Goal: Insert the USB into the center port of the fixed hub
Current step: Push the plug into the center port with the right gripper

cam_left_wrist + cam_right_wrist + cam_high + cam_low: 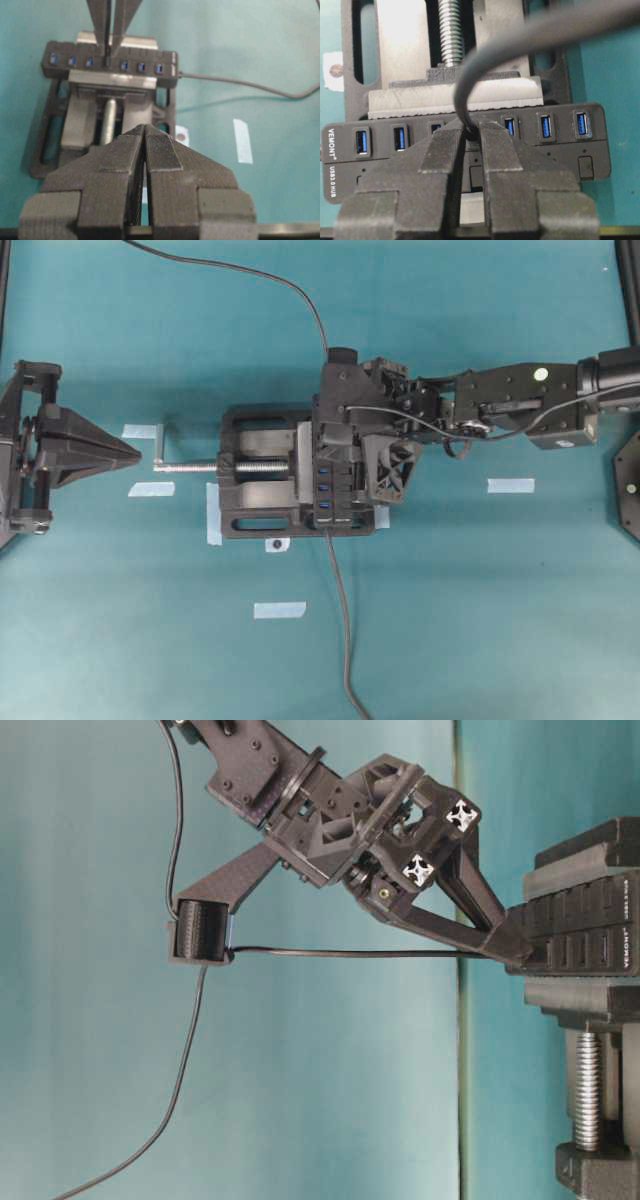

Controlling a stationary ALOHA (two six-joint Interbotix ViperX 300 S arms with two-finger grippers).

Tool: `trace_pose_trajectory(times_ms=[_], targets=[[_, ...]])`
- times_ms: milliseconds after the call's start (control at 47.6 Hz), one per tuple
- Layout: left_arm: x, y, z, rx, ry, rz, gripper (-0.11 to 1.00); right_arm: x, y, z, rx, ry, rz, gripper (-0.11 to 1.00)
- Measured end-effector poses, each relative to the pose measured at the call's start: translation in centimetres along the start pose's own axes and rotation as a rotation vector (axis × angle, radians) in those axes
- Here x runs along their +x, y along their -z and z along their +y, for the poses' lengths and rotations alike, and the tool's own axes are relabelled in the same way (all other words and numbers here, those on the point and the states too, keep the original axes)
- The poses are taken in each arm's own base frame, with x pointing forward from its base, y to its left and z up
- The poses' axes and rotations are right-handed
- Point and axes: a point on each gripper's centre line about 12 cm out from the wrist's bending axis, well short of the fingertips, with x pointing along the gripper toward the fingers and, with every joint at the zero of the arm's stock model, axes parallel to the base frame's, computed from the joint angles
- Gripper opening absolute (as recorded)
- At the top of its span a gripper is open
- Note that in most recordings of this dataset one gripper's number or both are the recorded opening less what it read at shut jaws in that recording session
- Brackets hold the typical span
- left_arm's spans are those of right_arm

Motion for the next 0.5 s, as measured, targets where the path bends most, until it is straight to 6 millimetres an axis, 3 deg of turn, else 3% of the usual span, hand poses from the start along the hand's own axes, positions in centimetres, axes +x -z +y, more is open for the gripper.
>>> trace_pose_trajectory(times_ms=[504], targets=[[0.03, 0.02, 0.00, 0.002, 0.000, 0.002, 0.01, 0.29, 0.26, 0.09, 0.005, -0.004, 0.017, 0.08]])
